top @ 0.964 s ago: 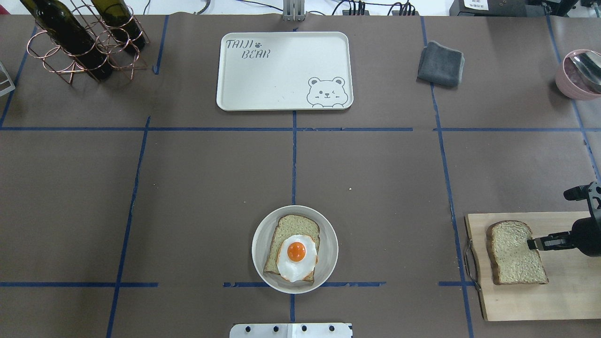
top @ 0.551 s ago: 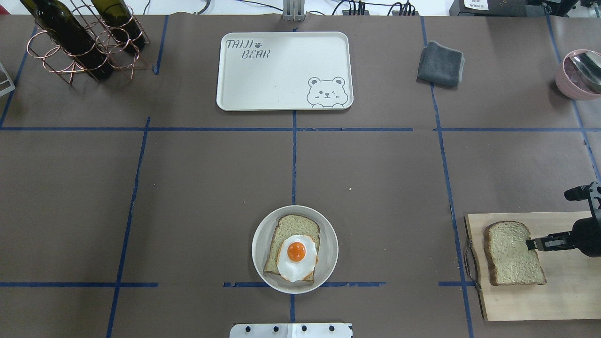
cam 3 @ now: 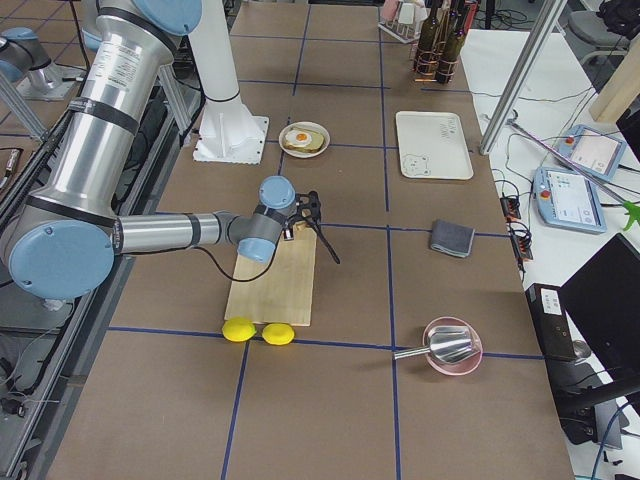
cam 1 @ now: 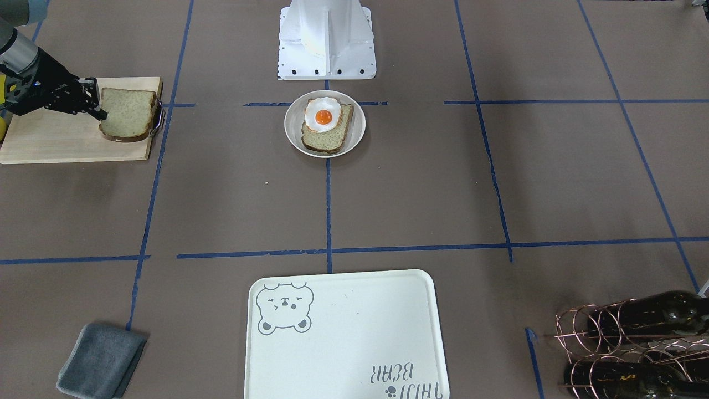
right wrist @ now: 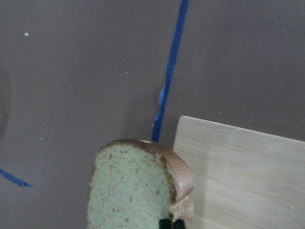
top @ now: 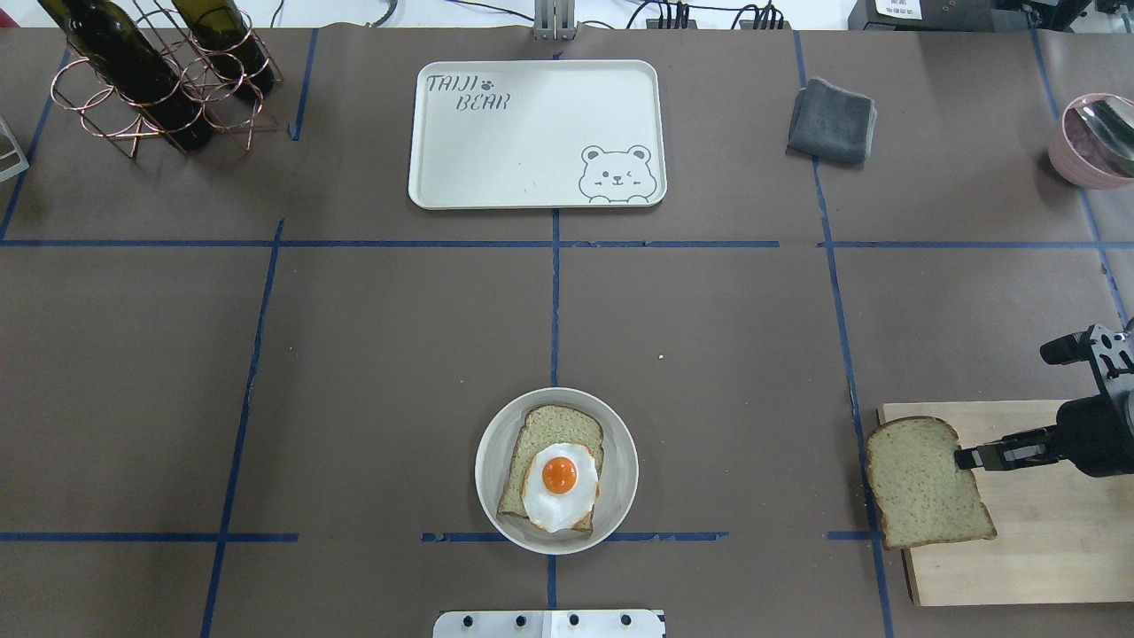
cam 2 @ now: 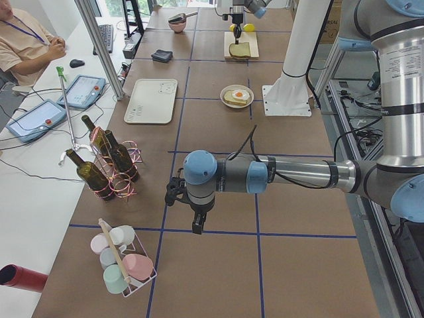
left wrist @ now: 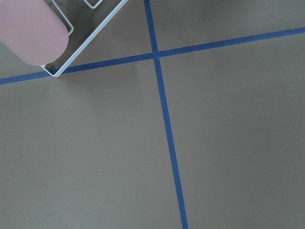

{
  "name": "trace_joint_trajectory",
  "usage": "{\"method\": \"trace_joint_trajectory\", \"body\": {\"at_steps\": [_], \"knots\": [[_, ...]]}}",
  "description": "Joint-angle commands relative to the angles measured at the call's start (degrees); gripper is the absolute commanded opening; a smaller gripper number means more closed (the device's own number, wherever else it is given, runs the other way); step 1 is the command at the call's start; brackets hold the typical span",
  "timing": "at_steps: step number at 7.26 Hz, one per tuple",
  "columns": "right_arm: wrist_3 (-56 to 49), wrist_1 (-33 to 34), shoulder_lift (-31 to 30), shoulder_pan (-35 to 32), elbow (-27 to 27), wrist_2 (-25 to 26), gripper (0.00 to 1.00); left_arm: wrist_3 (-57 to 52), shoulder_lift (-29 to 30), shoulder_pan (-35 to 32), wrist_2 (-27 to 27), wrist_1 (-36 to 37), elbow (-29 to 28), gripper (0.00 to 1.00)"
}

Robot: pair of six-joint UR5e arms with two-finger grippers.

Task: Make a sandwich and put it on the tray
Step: 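Carry the bread over the egg toast and lower it on top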

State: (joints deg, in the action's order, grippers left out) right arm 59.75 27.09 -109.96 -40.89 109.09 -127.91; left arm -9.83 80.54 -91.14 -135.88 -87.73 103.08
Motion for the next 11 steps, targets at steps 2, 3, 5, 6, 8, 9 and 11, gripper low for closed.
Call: {"method": "trace_joint_trajectory", "body": {"at_steps": [2, 3, 5, 6, 8, 9, 11], "knots": [[14.63, 1.2, 14.45, -0.51, 0.34, -1.2, 0.0, -0.01, -0.03, 0.0, 0.0, -0.08, -0.34, 1.0], [18.17, 3.73, 20.17, -0.33, 0.16, -1.03, 0.0, -0.01, -0.03, 0.0, 0.0, -0.08, -0.34, 1.0], [22.14, 15.05, 32.73, 4.38, 0.16, 4.2, 0.0, -0.01, -0.03, 0.0, 0.0, -0.08, -0.43, 1.0], [23.29, 18.05, 36.01, 9.46, 0.16, 10.51, 0.0, -0.01, -0.03, 0.0, 0.0, -0.08, -0.6, 1.0], [23.39, 22.28, 40.33, 19.06, -2.1, 22.48, 0.0, 0.08, -0.03, 0.0, 0.0, -0.08, -0.69, 1.0], [23.48, 22.56, 41.22, 20.66, -3.78, 25.23, 0.0, -0.01, -0.03, 0.0, 0.0, -0.08, -0.78, 1.0], [23.48, 23.01, 41.06, 22.69, -5.63, 27.97, 0.0, 0.08, -0.03, 0.0, 0.0, -0.08, -0.78, 1.0]]}}
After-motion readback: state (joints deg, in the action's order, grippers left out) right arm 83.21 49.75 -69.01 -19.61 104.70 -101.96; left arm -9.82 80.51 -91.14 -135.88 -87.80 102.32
